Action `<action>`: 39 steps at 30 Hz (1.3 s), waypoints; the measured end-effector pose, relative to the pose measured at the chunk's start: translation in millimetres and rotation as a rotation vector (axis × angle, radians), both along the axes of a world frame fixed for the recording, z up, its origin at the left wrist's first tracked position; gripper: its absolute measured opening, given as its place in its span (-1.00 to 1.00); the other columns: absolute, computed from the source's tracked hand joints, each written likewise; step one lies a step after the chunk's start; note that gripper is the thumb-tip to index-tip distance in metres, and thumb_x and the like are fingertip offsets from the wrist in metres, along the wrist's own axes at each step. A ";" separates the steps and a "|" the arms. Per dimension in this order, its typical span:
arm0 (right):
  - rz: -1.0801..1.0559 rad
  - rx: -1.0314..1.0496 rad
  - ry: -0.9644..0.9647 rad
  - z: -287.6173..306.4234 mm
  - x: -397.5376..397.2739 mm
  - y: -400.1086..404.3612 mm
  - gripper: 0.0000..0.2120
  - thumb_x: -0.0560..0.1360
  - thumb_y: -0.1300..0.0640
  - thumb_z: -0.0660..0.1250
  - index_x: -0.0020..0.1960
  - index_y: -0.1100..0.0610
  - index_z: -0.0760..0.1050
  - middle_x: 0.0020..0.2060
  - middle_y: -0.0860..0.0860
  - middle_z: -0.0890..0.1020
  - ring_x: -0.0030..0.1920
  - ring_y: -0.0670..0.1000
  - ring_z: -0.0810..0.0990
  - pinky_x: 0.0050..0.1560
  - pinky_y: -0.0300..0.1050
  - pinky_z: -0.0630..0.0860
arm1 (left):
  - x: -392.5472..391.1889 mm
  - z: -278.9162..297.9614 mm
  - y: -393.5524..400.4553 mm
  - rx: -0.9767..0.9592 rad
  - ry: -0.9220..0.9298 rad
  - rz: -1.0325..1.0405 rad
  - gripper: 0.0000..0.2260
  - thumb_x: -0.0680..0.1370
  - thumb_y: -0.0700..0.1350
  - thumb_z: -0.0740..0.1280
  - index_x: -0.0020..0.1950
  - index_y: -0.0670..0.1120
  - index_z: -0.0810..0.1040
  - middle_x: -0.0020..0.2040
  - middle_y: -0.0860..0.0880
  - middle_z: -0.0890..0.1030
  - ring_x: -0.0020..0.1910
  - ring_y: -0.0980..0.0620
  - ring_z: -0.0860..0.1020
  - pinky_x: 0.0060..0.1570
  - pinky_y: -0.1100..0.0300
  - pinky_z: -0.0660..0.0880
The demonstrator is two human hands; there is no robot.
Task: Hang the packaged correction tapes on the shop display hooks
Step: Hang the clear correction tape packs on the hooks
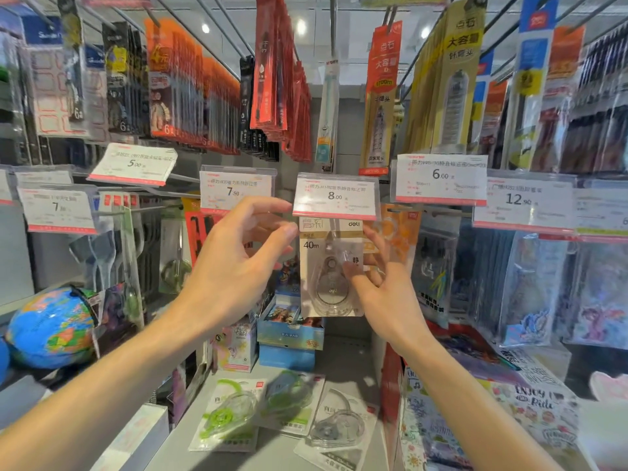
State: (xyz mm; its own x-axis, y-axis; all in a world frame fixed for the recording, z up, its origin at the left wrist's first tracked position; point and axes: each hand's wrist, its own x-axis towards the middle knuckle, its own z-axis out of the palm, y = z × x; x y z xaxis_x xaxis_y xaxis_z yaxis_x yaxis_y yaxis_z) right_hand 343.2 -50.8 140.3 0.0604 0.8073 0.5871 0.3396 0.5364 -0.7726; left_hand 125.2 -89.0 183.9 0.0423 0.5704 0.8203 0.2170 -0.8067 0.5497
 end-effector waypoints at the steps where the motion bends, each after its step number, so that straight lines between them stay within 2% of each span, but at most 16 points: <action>1: -0.008 -0.002 0.004 0.0 0.0 1.2 -0.39 0.65 0.17 0.34 0.61 -0.15 0.22 -0.14 -0.66 0.58 -0.07 -0.56 0.59 -0.19 -0.61 0.45 | -1.0 -7.6 1.1 -0.017 -0.005 0.012 -0.83 0.61 -0.05 0.40 0.13 0.22 0.58 -0.03 0.13 0.72 -0.12 0.13 0.71 -0.21 0.30 0.60; 6: -0.027 0.008 0.030 -0.5 -4.4 7.5 -0.39 0.65 0.11 0.36 0.60 -0.20 0.22 0.31 -0.14 0.60 -0.02 -0.49 0.62 -0.09 -0.53 0.54 | 1.0 -47.1 22.5 -0.178 0.063 0.109 -0.84 0.61 0.01 0.39 0.15 0.24 0.54 -0.02 0.24 0.66 -0.04 0.18 0.65 -0.08 0.23 0.60; 10: -0.088 0.023 0.039 -4.8 -9.8 15.1 -0.40 0.65 0.03 0.35 0.59 -0.28 0.20 0.16 -0.24 0.59 0.18 -0.15 0.63 0.12 -0.05 0.68 | 12.3 -54.0 48.5 -0.258 0.150 0.156 -0.66 0.62 0.09 0.35 0.38 0.16 0.41 0.10 0.23 0.61 0.08 0.33 0.56 -0.06 0.51 0.42; 13: -0.122 0.044 0.037 -10.5 -15.2 23.2 -0.41 0.65 0.02 0.34 0.59 -0.29 0.20 0.19 -0.29 0.53 0.26 -0.11 0.59 0.00 -0.39 0.62 | 22.2 -50.5 66.7 -0.291 0.208 0.108 -0.56 0.65 0.21 0.25 0.49 0.30 0.19 0.09 0.40 0.60 0.05 0.47 0.56 -0.07 0.54 0.41; 15: -0.138 0.072 0.097 -13.8 -20.8 29.4 -0.42 0.66 0.08 0.33 0.60 -0.23 0.23 0.37 -0.19 0.46 0.42 -0.06 0.50 0.22 -0.29 0.60 | 28.2 -48.0 80.4 -0.325 0.220 0.063 -0.48 0.65 0.28 0.17 0.57 0.32 0.06 0.19 0.28 0.64 -0.04 0.30 0.64 -0.17 0.41 0.49; 17: -0.183 0.096 0.132 -15.6 -28.3 35.5 -0.46 0.68 0.07 0.30 0.60 -0.19 0.25 0.49 -0.09 0.39 0.51 0.00 0.42 0.44 0.07 0.50 | 31.4 -47.0 91.9 -0.382 0.229 0.035 -0.43 0.64 0.34 0.10 0.58 0.40 -0.11 0.26 0.06 0.65 -0.09 -0.01 0.71 -0.35 0.25 0.57; 19: -0.251 0.109 0.152 -18.2 -36.1 40.9 -0.49 0.68 0.00 0.28 0.60 -0.17 0.26 0.47 -0.06 0.43 0.48 0.01 0.45 0.44 0.16 0.48 | 33.9 -48.4 104.8 -0.397 0.227 0.011 -0.46 0.64 0.35 0.05 0.54 0.48 -0.16 0.44 0.17 0.48 0.09 0.05 0.63 -0.40 0.50 0.43; 22: -0.319 0.113 0.151 -22.7 -45.5 49.6 -0.45 0.70 -0.06 0.22 0.65 -0.14 0.17 0.46 -0.02 0.43 0.50 0.02 0.40 0.49 0.16 0.40 | 39.4 -51.0 120.8 -0.395 0.190 -0.072 -0.49 0.65 0.33 0.05 0.53 0.50 -0.14 0.34 0.47 0.26 0.21 0.27 0.36 -0.31 0.69 0.32; 24: -0.344 0.083 0.140 -23.3 -49.5 58.0 -0.43 0.71 -0.06 0.19 0.67 -0.10 0.10 0.40 -0.01 0.46 0.50 0.06 0.39 0.52 0.16 0.35 | 41.9 -52.8 131.5 -0.357 0.171 -0.103 -0.48 0.67 0.29 0.07 0.57 0.43 -0.09 0.37 0.56 0.24 0.29 0.33 0.37 -0.02 0.71 0.24; 27: -0.399 0.013 0.094 -21.6 -50.2 73.4 -0.41 0.71 -0.11 0.16 0.68 -0.07 0.07 0.43 0.08 0.54 0.46 0.08 0.45 0.49 0.02 0.35 | 44.3 -57.8 155.0 -0.367 0.129 -0.090 -0.43 0.66 0.30 0.10 0.63 0.28 0.01 0.60 0.13 0.31 0.55 0.06 0.32 0.39 0.23 0.23; 29: -0.380 -0.004 0.096 -20.5 -50.0 79.9 -0.43 0.70 -0.14 0.15 0.66 -0.08 0.12 0.45 0.06 0.54 0.38 0.04 0.50 0.41 -0.09 0.34 | 45.9 -56.6 164.2 -0.445 0.133 -0.078 -0.32 0.59 0.42 0.07 0.65 0.21 0.02 0.64 0.02 0.27 0.58 -0.03 0.28 0.43 0.10 0.21; 31: -0.321 -0.022 0.142 -19.7 -50.1 83.3 -0.43 0.69 -0.17 0.15 0.65 -0.05 0.18 0.53 0.00 0.47 0.50 -0.01 0.43 0.53 -0.03 0.30 | 48.0 -55.4 169.7 -0.464 0.120 -0.109 -0.24 0.52 0.50 0.04 0.64 0.19 0.06 0.63 0.06 0.26 0.51 0.10 0.29 0.33 0.16 0.15; 33: -0.298 -0.095 0.196 -20.2 -49.5 85.8 -0.38 0.67 -0.22 0.14 0.61 0.09 0.25 0.55 0.07 0.44 0.45 -0.02 0.45 0.57 0.11 0.28 | 51.0 -53.5 171.3 -0.448 0.077 -0.162 -0.22 0.49 0.55 0.04 0.63 0.22 0.07 0.55 0.25 0.24 0.35 0.24 0.24 0.29 0.19 0.10; 35: -0.296 -0.181 0.206 -20.5 -49.2 85.5 -0.34 0.64 -0.31 0.10 0.55 0.12 0.35 0.42 0.03 0.54 0.29 -0.13 0.49 0.42 0.00 0.38 | 54.1 -51.9 170.5 -0.448 0.054 -0.187 -0.26 0.50 0.55 0.05 0.61 0.30 0.02 0.34 0.51 0.13 0.30 0.29 0.19 0.28 0.21 0.05; 37: -0.268 -0.187 0.205 -20.2 -49.1 83.3 -0.33 0.64 -0.33 0.07 0.62 0.01 0.26 0.44 -0.04 0.51 0.47 -0.01 0.43 0.34 -0.16 0.27 | 55.9 -52.8 169.0 -0.454 0.048 -0.199 -0.27 0.52 0.52 0.07 0.62 0.31 -0.02 0.25 0.67 0.12 0.32 0.32 0.18 0.28 0.22 0.04; 39: -0.264 -0.142 0.208 -20.0 -48.6 79.1 -0.39 0.66 -0.29 0.08 0.64 -0.06 0.20 0.49 -0.08 0.45 0.54 -0.05 0.33 0.36 -0.19 0.22 | 56.0 -54.7 169.7 -0.474 0.022 -0.220 -0.24 0.52 0.51 0.08 0.64 0.28 -0.06 0.51 0.46 0.18 0.47 0.26 0.18 0.34 0.21 0.06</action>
State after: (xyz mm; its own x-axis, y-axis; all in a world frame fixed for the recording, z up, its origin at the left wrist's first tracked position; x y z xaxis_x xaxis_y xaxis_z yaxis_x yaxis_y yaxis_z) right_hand 294.7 28.3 120.2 0.3841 0.8205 0.4235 0.2796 0.3338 -0.9002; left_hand 181.2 80.7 129.1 0.2169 0.8546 0.4717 0.0858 -0.4980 0.8629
